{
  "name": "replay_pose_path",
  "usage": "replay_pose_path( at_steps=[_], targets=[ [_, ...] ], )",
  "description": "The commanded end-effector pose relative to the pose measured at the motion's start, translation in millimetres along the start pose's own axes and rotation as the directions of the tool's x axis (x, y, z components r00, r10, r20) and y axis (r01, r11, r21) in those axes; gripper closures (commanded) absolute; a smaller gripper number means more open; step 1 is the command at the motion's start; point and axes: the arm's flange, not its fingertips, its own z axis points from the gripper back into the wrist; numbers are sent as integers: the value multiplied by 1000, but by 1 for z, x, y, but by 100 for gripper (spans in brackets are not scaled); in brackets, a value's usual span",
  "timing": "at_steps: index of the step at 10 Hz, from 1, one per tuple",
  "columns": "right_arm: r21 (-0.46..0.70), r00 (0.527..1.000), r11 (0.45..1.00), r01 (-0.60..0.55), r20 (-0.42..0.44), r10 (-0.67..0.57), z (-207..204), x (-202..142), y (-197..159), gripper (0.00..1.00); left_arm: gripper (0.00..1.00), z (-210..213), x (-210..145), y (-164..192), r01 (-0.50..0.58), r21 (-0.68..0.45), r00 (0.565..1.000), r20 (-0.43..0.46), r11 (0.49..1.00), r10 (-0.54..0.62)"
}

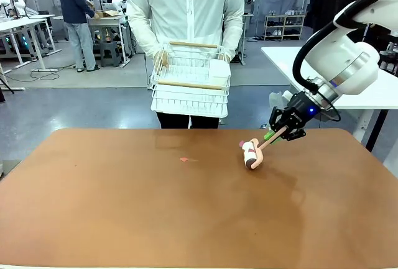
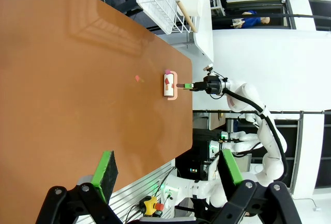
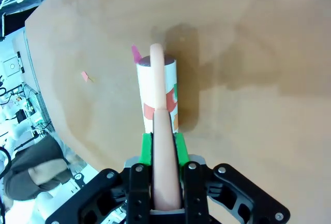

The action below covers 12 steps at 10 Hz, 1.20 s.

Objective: Clean the table.
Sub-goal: Clean the table with the Lint Roller when the human lifts the Dish drying rack.

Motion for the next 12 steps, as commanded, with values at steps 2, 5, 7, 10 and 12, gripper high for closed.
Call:
replay_pose_path(
  at_steps=[2, 5, 7, 10, 12],
  targets=[
    [-94, 999, 995, 39, -19, -41, -33, 7, 8, 79, 0, 3, -2, 0, 12, -13, 1000, -7, 1000, -12],
    [-87, 998, 996, 22, -63, -28, -65, -1, 35, 79, 0, 3, -2, 0, 12, -13, 1000, -7, 1000, -12],
    [-90, 994, 996, 3, -112, -13, -103, -15, 63, 79, 0, 3, -2, 0, 12, -13, 1000, -7, 1000, -12],
    [-101, 996, 992, 75, -47, -80, -142, -34, 102, 79, 0, 3, -2, 0, 12, -13, 1000, -7, 1000, -12],
    [-77, 997, 995, 59, -52, -63, -159, -42, 124, 79, 0, 3, -2, 0, 12, -13, 1000, -7, 1000, -12]
  ],
)
